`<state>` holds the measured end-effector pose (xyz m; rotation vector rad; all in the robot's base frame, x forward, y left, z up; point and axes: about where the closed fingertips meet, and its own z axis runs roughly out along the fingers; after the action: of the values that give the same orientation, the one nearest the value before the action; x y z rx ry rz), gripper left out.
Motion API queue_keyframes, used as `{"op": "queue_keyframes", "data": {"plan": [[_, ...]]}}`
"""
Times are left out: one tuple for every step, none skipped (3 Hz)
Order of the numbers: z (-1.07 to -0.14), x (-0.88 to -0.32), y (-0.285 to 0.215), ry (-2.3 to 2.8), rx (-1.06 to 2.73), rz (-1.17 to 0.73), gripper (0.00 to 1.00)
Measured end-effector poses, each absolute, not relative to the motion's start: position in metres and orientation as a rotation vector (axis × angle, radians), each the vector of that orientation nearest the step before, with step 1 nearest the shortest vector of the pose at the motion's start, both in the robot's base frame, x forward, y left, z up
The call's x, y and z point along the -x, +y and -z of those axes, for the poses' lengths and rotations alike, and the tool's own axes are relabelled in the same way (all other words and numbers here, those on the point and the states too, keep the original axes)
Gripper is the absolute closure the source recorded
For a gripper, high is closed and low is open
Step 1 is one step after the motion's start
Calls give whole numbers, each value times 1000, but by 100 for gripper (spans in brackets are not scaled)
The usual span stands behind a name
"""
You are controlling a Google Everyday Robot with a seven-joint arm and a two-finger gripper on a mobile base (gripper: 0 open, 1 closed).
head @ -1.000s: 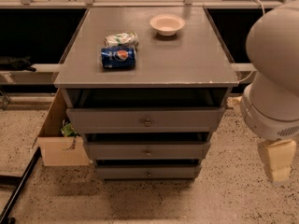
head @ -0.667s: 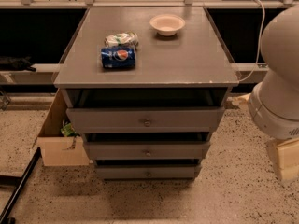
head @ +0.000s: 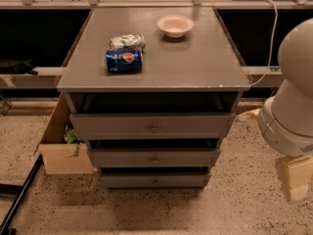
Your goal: Open middle drawer
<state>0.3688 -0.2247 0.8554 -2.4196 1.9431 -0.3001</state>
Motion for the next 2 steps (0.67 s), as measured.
{"op": "queue_keyframes", "data": {"plan": [[-809, -360, -212, 1923, 2544, 115, 0], [-796, -361, -183, 1934, 2592, 36, 0]]}}
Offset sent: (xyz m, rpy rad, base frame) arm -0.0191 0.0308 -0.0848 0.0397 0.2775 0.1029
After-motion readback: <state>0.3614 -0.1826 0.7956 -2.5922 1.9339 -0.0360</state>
